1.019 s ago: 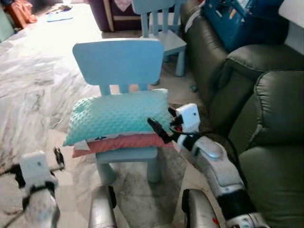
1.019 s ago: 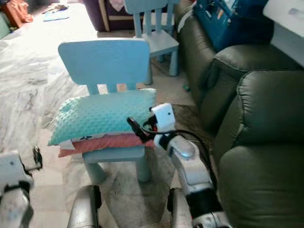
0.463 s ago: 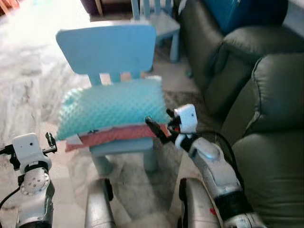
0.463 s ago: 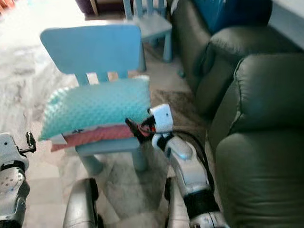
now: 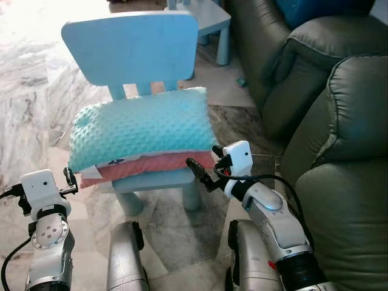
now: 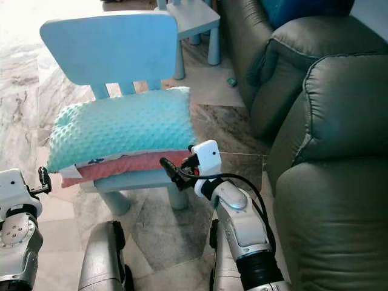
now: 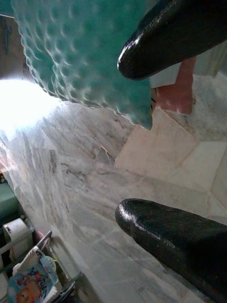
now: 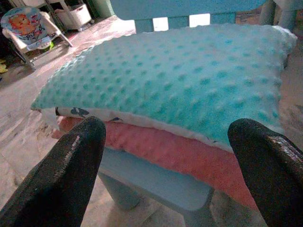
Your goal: Move the pillow to the sofa
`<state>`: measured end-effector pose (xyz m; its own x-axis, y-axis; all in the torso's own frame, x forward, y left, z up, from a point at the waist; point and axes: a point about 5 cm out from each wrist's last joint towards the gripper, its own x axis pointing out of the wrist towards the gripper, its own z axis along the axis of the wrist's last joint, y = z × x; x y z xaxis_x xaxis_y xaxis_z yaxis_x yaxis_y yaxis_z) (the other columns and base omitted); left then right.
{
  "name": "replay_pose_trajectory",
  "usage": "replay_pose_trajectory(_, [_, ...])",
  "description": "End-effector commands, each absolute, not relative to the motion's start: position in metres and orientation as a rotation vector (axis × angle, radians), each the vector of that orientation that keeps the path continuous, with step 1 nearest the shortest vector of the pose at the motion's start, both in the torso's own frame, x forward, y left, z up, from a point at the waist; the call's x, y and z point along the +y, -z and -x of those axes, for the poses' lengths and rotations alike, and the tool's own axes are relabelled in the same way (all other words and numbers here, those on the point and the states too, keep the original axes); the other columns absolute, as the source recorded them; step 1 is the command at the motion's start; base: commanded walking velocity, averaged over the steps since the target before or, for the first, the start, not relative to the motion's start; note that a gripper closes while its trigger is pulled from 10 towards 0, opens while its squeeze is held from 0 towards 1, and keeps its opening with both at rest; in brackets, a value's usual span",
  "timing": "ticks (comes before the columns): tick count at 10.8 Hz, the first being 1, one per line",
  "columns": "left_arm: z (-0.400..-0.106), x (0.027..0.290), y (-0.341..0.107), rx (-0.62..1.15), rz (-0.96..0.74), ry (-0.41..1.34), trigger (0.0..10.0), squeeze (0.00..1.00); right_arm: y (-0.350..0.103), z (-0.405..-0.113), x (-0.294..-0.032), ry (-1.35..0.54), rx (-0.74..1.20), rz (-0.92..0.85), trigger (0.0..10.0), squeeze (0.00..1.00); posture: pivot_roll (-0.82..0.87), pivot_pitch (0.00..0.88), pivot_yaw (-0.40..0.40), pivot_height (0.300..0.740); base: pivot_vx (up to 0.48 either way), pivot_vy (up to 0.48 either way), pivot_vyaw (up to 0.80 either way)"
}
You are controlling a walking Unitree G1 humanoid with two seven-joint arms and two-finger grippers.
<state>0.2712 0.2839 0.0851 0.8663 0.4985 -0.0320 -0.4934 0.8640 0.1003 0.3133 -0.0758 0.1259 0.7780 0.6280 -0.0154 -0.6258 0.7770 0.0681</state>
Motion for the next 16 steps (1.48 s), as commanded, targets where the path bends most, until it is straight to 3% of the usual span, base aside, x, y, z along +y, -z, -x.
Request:
replay_pose_trajectory(1, [-0.265,0.290,-0.077,0.088,-0.090,-0.544,10.0,0.00,-0.124,-0.310,-0.072,-0.701,0.049,-0.062,10.0,0.00,-0.15,0.295,0.028,0.526,0.000,0.000,0.00])
replay_pose_trajectory(7, [-0.264,0.293,-0.081,0.066,-0.100,-0.556,10.0,0.00,-0.127,-0.313,-0.074,-0.687,0.036,-0.056,10.0,0.00,-0.15,0.268,0.035,0.427,0.000,0.000,0.00])
replay_pose_trajectory(13, [-0.258,0.322,-0.100,0.002,-0.159,-0.675,10.0,0.00,-0.136,-0.324,-0.089,-0.635,-0.004,-0.030,10.0,0.00,-0.15,0.260,0.042,0.427,0.000,0.000,0.00])
replay_pose_trajectory(16, [-0.279,0.357,-0.155,-0.125,-0.150,-0.712,10.0,0.00,-0.189,-0.363,-0.101,-0.617,-0.131,-0.061,10.0,0.00,-0.15,0.261,0.043,0.427,0.000,0.000,0.00])
